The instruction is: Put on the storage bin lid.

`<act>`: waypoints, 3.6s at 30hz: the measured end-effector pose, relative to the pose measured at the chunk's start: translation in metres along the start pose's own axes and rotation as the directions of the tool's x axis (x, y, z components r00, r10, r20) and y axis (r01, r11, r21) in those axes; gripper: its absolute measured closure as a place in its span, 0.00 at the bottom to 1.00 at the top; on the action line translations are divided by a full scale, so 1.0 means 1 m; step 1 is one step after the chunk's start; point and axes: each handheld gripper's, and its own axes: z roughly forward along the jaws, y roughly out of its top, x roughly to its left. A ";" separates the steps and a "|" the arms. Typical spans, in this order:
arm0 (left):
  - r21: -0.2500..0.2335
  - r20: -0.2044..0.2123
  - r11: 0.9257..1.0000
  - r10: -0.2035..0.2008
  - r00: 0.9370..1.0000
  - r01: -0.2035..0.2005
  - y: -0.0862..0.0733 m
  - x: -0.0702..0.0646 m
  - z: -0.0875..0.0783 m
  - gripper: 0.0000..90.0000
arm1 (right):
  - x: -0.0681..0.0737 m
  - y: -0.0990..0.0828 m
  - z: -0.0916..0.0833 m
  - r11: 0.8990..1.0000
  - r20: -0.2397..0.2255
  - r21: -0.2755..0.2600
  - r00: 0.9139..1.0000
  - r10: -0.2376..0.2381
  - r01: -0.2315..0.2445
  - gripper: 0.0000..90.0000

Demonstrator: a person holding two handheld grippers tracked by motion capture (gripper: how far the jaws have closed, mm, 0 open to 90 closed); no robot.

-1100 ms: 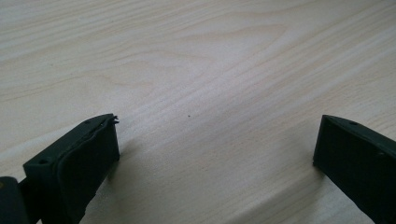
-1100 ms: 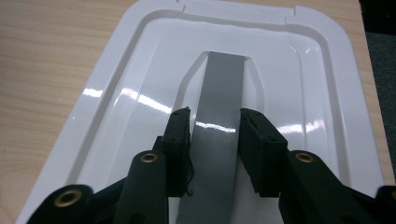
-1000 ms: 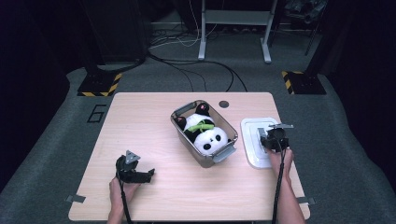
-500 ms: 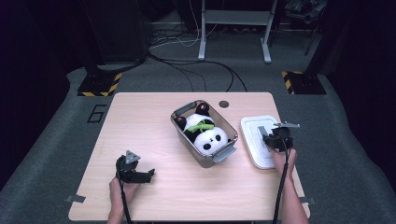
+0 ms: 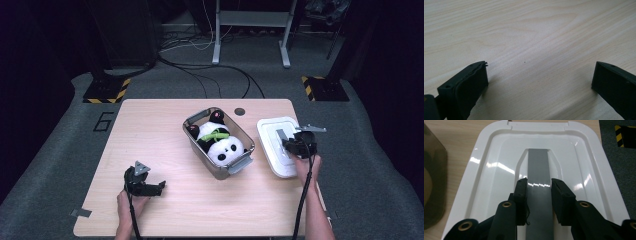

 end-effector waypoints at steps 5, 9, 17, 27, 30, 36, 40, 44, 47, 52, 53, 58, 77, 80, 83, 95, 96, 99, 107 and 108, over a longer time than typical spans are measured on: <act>0.000 0.000 1.000 0.000 1.000 0.000 0.000 0.000 0.000 0.00 | 0.003 0.011 -0.012 1.000 -0.008 -0.019 1.000 -0.006 0.006 0.75; -0.001 0.001 1.000 0.001 1.000 -0.001 0.000 0.000 0.000 0.00 | 0.009 0.021 -0.021 0.999 -0.013 -0.031 1.000 -0.024 0.024 0.75; -0.001 0.000 1.000 0.001 1.000 -0.001 0.000 0.000 0.000 0.00 | 0.025 0.044 -0.039 0.996 -0.025 -0.065 0.998 -0.060 0.058 0.75; -0.001 0.000 1.000 0.001 1.000 -0.001 0.000 0.000 0.000 0.00 | 0.041 0.060 -0.050 0.993 -0.049 -0.089 0.995 -0.087 0.082 0.75; -0.001 0.001 1.000 0.002 1.000 -0.002 0.000 0.000 0.000 0.00 | 0.047 0.065 -0.052 0.991 -0.063 -0.096 0.993 -0.099 0.093 0.75; -0.001 0.000 1.000 0.003 1.000 -0.003 0.000 0.000 0.000 0.00 | 0.063 0.074 -0.051 0.988 -0.093 -0.102 0.988 -0.123 0.113 0.75; -0.001 -0.001 1.000 0.004 1.000 -0.004 0.000 0.000 0.000 0.00 | 0.076 0.080 -0.050 0.986 -0.112 -0.108 0.984 -0.138 0.125 0.75; -0.002 -0.002 1.000 0.004 1.000 -0.004 0.000 0.000 0.000 0.00 | 0.088 0.085 -0.048 0.984 -0.137 -0.109 0.979 -0.154 0.140 0.75; -0.001 -0.001 1.000 0.006 1.000 -0.006 0.000 0.000 0.000 0.00 | 0.099 0.088 -0.046 0.983 -0.153 -0.109 0.974 -0.166 0.150 0.75; -0.001 -0.001 1.000 0.006 1.000 -0.006 0.000 0.000 0.000 0.00 | 0.117 0.092 -0.041 0.981 -0.183 -0.103 0.966 -0.184 0.167 0.75; -0.002 -0.001 1.000 0.006 1.000 -0.006 0.000 0.000 0.000 0.00 | 0.120 0.093 -0.039 0.980 -0.188 -0.101 0.964 -0.187 0.170 0.75; -0.003 -0.001 1.000 0.006 1.000 -0.006 0.000 0.000 0.000 0.00 | 0.137 0.095 -0.033 0.978 -0.217 -0.095 0.955 -0.202 0.185 0.75; -0.004 0.001 1.000 -0.003 1.000 0.003 0.000 -0.001 0.000 0.00 | 0.185 0.100 -0.014 0.967 -0.277 -0.059 0.926 -0.256 0.250 0.74; -0.004 0.001 1.000 -0.003 1.000 0.003 0.000 -0.001 0.000 0.00 | 0.190 0.098 -0.009 0.970 -0.283 -0.044 0.928 -0.243 0.241 0.74; -0.005 -0.003 1.000 0.001 1.000 -0.001 0.000 0.000 0.000 0.00 | 0.193 0.095 -0.003 0.968 -0.284 -0.032 0.926 -0.248 0.250 0.74; -0.002 -0.002 1.000 0.002 1.000 -0.002 0.000 0.000 0.000 0.00 | 0.208 0.088 0.012 0.963 -0.283 0.010 0.925 -0.254 0.268 0.74; -0.003 -0.002 1.000 0.002 1.000 -0.002 0.000 0.000 0.000 0.00 | 0.208 0.088 0.012 0.962 -0.282 0.011 0.924 -0.257 0.272 0.75; -0.003 -0.002 1.000 0.002 1.000 -0.002 0.000 0.000 0.000 0.00 | 0.209 0.088 0.014 0.960 -0.284 0.008 0.921 -0.267 0.281 0.74; -0.002 -0.003 1.000 0.002 1.000 -0.002 0.000 0.000 0.000 0.00 | 0.207 0.089 0.016 0.956 -0.306 0.020 0.913 -0.271 0.291 0.74; -0.003 -0.003 1.000 0.002 1.000 -0.002 0.000 0.000 0.000 0.00 | 0.206 0.088 0.016 0.957 -0.310 0.024 0.912 -0.267 0.288 0.74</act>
